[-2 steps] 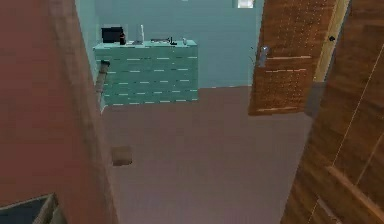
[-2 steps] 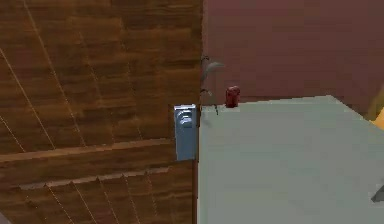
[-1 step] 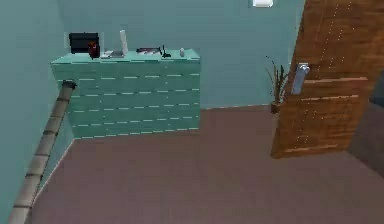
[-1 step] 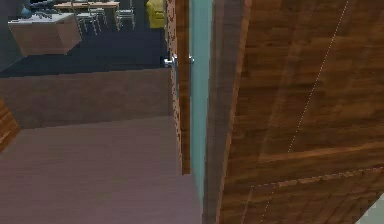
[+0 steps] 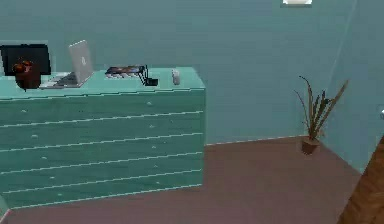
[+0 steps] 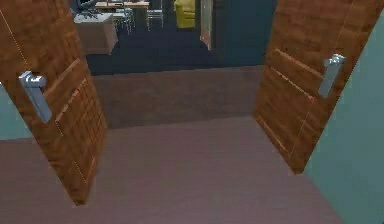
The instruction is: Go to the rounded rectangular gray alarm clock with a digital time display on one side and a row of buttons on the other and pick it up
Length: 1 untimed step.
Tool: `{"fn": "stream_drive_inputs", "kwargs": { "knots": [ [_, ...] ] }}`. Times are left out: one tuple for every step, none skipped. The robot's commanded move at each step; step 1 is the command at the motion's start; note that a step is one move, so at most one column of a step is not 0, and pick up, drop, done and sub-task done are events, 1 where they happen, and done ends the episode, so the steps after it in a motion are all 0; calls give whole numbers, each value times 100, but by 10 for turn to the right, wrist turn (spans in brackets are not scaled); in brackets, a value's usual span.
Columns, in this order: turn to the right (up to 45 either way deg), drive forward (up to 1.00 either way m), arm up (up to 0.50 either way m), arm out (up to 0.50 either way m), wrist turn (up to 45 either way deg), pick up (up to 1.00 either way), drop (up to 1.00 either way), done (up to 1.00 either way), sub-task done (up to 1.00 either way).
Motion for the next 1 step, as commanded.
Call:
{"fn": "stream_drive_inputs", "kwargs": {
  "knots": [
    [0, 70, 0, 0, 0, 0, 0, 0, 0]
  ]
}}
